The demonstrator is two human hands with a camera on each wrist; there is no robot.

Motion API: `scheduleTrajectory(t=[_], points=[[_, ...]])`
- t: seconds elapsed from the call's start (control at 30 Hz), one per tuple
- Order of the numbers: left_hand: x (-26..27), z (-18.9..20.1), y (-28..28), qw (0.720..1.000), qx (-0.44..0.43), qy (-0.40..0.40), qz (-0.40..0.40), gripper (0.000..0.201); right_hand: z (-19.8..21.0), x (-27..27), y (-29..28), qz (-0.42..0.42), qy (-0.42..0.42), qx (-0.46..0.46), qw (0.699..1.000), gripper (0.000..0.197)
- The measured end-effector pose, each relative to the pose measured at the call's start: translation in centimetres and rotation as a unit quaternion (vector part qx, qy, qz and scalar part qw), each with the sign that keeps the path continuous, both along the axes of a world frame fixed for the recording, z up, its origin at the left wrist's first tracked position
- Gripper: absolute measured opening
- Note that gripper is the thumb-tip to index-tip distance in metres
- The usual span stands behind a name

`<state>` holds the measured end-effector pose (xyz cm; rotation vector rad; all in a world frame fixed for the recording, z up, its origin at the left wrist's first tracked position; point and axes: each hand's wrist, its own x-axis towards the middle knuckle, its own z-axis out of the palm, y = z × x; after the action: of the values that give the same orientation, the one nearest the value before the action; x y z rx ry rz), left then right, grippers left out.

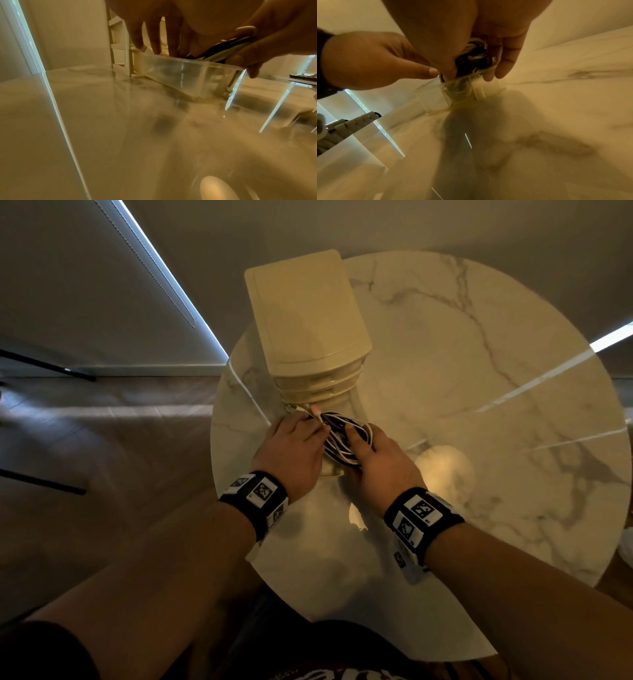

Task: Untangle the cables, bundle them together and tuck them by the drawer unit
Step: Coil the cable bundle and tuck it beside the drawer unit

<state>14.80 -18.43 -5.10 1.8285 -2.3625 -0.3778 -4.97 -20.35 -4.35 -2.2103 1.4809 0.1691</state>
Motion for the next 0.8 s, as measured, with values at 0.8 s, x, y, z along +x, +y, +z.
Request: scheduleTrajectory(t=[0.8], points=[[-0.4, 0.3, -0.5, 0.992, 0.115, -0.049, -0.013, 0.094, 2.3, -4.3, -3.1, 0.006, -0.137, 0.047, 0.989, 0.062]])
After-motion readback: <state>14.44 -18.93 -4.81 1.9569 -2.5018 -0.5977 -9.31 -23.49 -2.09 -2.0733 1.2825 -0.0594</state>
